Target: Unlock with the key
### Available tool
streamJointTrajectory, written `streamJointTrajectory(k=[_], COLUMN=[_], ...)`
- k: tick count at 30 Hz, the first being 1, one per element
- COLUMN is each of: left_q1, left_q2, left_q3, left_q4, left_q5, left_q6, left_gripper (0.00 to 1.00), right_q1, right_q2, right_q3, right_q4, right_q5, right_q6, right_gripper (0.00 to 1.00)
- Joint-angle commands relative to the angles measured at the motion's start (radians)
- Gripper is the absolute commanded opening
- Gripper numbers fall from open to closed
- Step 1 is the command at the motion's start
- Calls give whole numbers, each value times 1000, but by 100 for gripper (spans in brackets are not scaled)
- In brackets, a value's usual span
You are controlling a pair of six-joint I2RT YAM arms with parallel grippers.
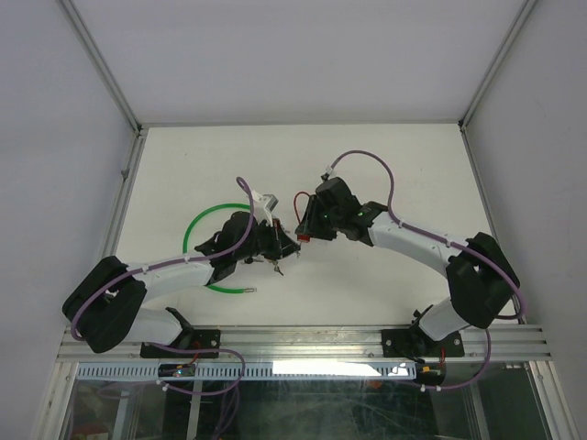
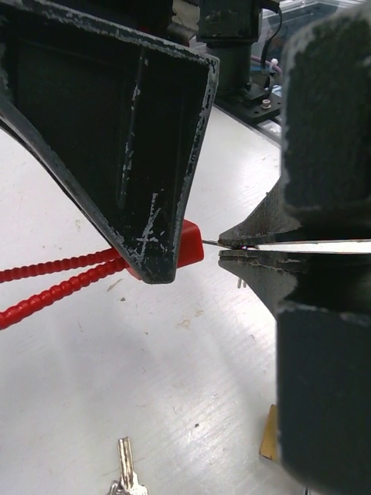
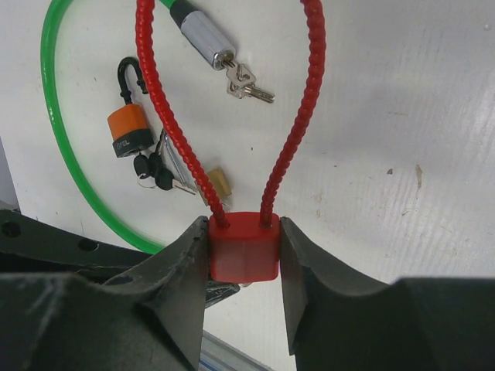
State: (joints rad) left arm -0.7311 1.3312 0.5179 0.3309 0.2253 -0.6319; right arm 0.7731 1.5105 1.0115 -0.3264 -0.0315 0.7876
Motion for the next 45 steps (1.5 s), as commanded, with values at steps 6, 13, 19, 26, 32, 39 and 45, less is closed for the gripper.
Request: streamJointTrajectory(k=[6, 13, 19, 26, 32, 39, 45], left_q1=[16, 17, 14, 10, 12, 14, 14], left_q2=[3, 35, 36, 54, 66, 42, 20], left_q3=[78, 33, -2, -4, 4, 2, -14], left_q4=[20, 132, 223, 244, 233, 198, 190], left_q5=[-62, -75, -100, -93, -46, -26, -13], left_q6=[-60, -153, -184, -180, -181, -199, -225], left_gripper=[0, 0, 0, 0, 0, 0, 0], right_q1=[16, 17, 17, 17, 13, 13, -1], right_q2=[22, 36, 54, 61, 59, 54, 46], right_q3=[52, 59, 51, 65, 75, 72, 69], right_q4=[-47, -57, -39, -47, -84, -94, -100], right_q5=[33, 22, -8, -34, -36, -28, -14], right_q6=[60, 168, 248, 283, 262, 247, 247], right_gripper=[0, 0, 0, 0, 0, 0, 0])
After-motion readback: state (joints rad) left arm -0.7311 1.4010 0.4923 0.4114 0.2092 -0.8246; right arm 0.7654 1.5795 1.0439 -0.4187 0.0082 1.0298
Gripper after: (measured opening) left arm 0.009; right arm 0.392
